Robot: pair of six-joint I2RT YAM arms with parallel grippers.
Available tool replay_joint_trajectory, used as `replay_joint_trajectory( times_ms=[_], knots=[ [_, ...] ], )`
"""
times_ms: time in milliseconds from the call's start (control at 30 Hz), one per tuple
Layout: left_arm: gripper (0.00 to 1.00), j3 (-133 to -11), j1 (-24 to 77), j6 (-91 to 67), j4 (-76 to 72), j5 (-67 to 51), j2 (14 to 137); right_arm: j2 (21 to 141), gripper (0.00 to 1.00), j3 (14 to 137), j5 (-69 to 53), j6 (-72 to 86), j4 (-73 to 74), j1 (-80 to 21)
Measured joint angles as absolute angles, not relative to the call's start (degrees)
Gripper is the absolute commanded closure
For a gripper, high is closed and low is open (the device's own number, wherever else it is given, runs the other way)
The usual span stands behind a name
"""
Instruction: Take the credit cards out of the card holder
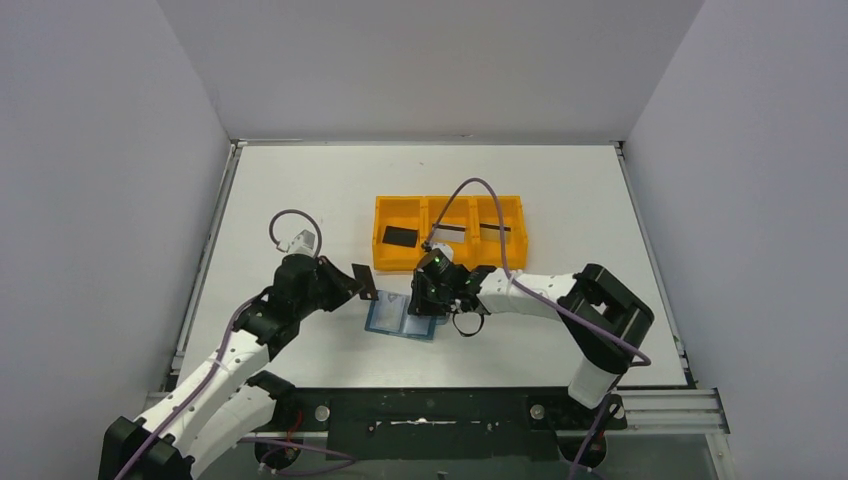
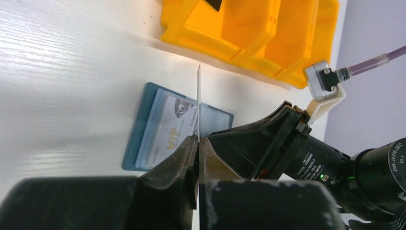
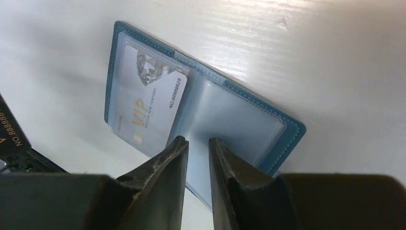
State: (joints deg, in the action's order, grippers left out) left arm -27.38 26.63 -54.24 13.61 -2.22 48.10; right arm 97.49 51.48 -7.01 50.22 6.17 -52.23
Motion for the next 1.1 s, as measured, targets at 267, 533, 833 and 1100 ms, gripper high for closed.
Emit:
replay_joint_trajectory(
  times_ms=[267, 533, 833, 1100],
  knots=[
    [1.00, -25.80, 26.46, -60.20, 8.14, -5.48, 45.91, 91.98, 0.64, 60.84, -5.78, 47.33, 15.27, -51.29],
    [1.00, -23.44, 26.09, -58.96, -0.25, -11.51, 45.10, 79.88, 0.44, 52.88, -8.86, 47.29, 3.36, -46.81],
    [1.00, -21.21, 21.74, -59.33, -11.31, -23.94, 48.23, 78.28, 0.39, 44.88, -18.68, 51.03, -10.87, -44.60],
    [1.00, -18.09, 17.12, -64.42, -23.70, -35.33, 53.49, 80.64, 0.45, 44.75, -24.49, 54.11, -18.63, -43.90]
  ],
)
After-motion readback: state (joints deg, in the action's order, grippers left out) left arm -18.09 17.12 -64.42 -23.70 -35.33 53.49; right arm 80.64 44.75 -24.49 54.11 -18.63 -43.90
